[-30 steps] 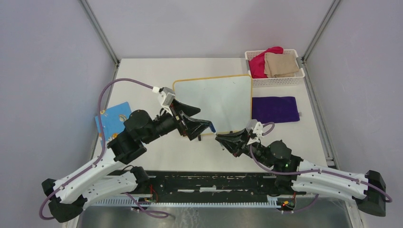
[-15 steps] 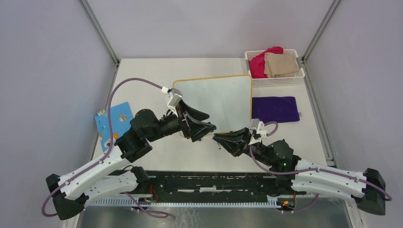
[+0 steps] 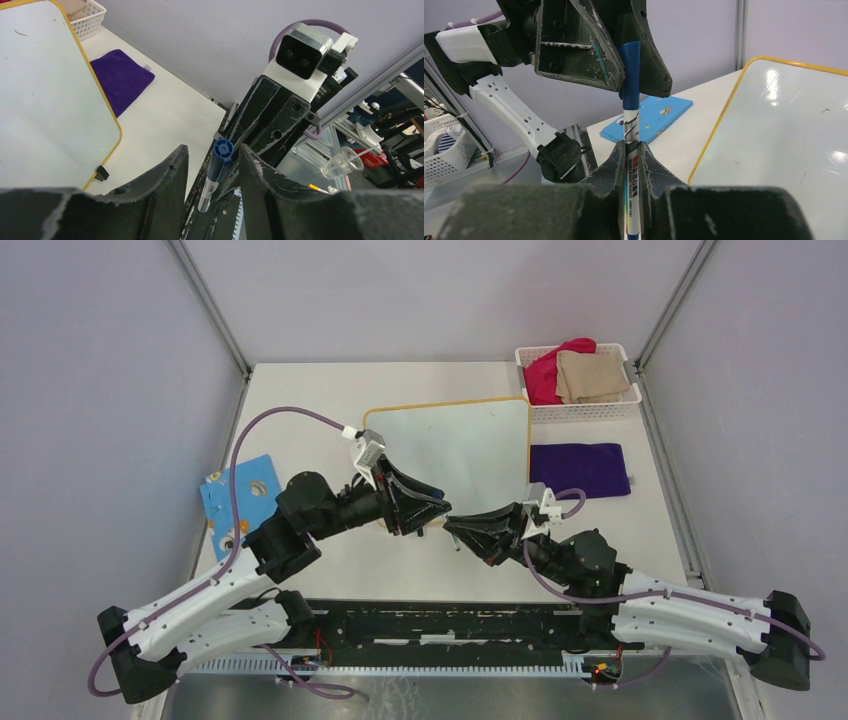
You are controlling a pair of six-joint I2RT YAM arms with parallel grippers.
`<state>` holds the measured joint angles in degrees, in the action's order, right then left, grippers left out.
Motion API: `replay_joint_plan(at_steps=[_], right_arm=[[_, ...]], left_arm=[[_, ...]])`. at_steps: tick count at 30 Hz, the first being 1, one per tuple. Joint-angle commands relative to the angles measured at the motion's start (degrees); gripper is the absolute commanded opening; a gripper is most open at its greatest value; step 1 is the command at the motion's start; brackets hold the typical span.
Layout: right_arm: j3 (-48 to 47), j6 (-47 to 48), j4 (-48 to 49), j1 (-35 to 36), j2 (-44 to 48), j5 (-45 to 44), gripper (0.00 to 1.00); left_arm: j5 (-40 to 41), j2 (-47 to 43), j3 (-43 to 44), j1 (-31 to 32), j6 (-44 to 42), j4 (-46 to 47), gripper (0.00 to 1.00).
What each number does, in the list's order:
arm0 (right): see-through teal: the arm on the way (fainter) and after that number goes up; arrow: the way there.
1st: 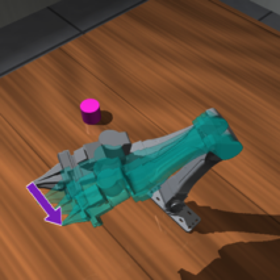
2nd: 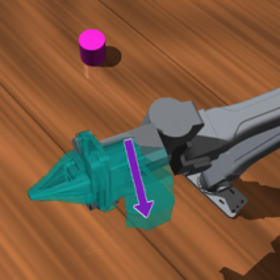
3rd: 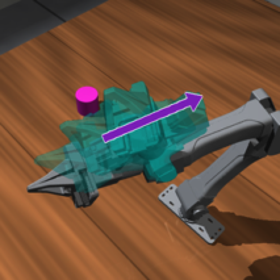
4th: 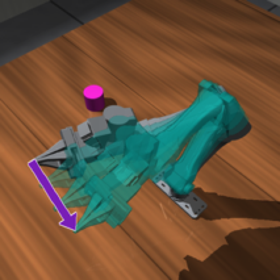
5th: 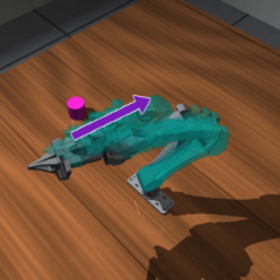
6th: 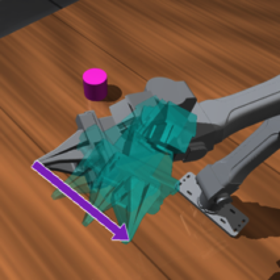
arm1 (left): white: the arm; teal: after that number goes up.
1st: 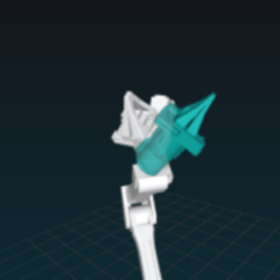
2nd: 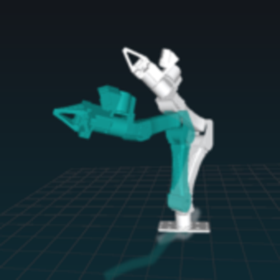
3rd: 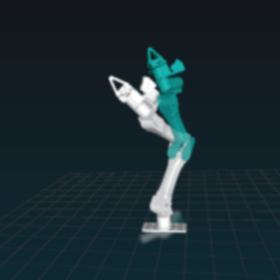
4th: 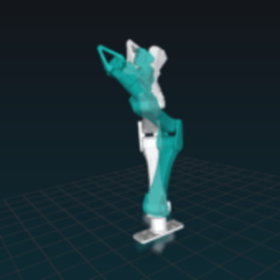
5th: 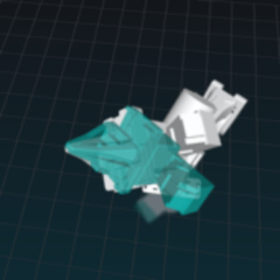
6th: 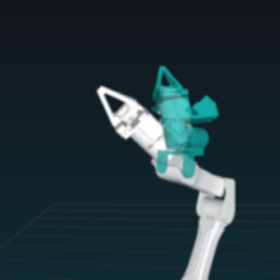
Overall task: Write a sentence on the whiteboard
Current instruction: Open the whiteboard marker at the center of the board.
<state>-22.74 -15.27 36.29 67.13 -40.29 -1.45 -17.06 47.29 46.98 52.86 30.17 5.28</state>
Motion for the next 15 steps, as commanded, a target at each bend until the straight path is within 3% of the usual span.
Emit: replay_joint_plan(at_steps=[1,11,13,15], right_arm=[[-3.2,-1.0,1.0,0.3,-0.5,0.0,0.00],[-3.9,-1.3,0.2,0.2,-1.6,-0.3,0.00],[-4.1,-1.3,0.0,0.2,-1.7,-0.3,0.00],[-4.2,-1.3,-0.1,0.3,-1.8,-0.3,0.00]], left_arm=[[-0.2,-1.6,0.0,0.3,0.1,2.1,0.46],[-1.4,-1.9,-0.1,0.3,-0.7,1.6,0.16],[-1.5,-1.9,-0.2,0.3,-0.7,1.5,0.17],[-1.4,-1.8,-0.3,0.3,-0.7,1.2,0.26]])
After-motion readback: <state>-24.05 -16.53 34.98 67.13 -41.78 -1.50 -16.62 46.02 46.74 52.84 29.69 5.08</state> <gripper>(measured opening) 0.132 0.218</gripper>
